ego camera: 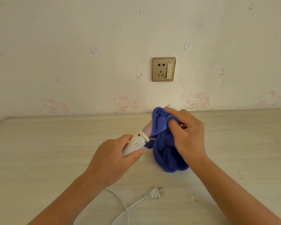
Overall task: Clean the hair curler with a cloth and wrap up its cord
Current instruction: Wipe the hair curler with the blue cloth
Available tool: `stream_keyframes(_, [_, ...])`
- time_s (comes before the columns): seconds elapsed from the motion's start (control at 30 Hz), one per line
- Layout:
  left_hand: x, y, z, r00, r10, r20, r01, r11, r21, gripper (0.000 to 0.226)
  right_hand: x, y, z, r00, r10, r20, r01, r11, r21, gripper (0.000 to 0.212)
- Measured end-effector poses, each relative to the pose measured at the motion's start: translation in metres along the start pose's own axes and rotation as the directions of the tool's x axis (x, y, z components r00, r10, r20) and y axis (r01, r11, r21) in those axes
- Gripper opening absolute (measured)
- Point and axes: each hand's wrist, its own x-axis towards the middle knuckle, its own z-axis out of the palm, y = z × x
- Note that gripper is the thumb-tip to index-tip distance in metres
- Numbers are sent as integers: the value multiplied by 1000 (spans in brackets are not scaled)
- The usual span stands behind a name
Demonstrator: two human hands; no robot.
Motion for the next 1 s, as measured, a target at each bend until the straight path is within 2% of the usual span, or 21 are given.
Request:
stream_keyframes(0.1, [1, 7, 5, 997, 75, 18, -75, 997, 7, 26, 3, 3, -4, 997, 64, -39, -63, 998, 9, 34])
stream_keyframes(0.27, [4, 1, 0, 998, 31, -54, -30, 999, 21, 21, -28, 0, 31, 974, -18, 226, 27, 999, -35, 36])
stream_keyframes(0.33, [2, -1, 0, 998, 24, -57, -24, 1000, -5, 21, -24, 0, 29, 981, -9, 192, 16, 999, -35, 37])
stream_keyframes(0.43, [-2, 4, 5, 998, 28, -51, -28, 999, -15, 29, -5, 3, 7, 999, 42, 21, -42, 999, -12, 37])
stream_keyframes(0.5, [-3, 8, 7, 999, 16, -31, -18, 999, -46, 32, 1, 4, 0, 997, 68, -36, -68, 998, -1, 38])
stream_keyframes(0.57, [-1, 9, 9, 1000, -20, 15, 22, 986, -167, 26, -6, 1, 7, 1000, 30, 8, -30, 999, -11, 38])
stream_keyframes(0.67, [1, 10, 7, 989, -115, 95, 144, 895, -422, 21, -27, -6, 30, 982, -47, 185, 47, 999, 7, 36])
stream_keyframes(0.73, [1, 9, 5, 984, -139, 115, 176, 881, -439, 28, -27, -6, 33, 973, -59, 222, 61, 998, -1, 37])
stream_keyframes(0.9, [1, 11, 8, 990, -76, 116, 115, 917, -382, 22, 1, 4, 0, 999, 39, 4, -39, 999, 1, 40])
stream_keyframes(1.0, [-2, 15, 9, 993, -48, 112, 92, 896, -434, 12, -1, 1, 2, 999, 39, 9, -39, 999, 31, 42])
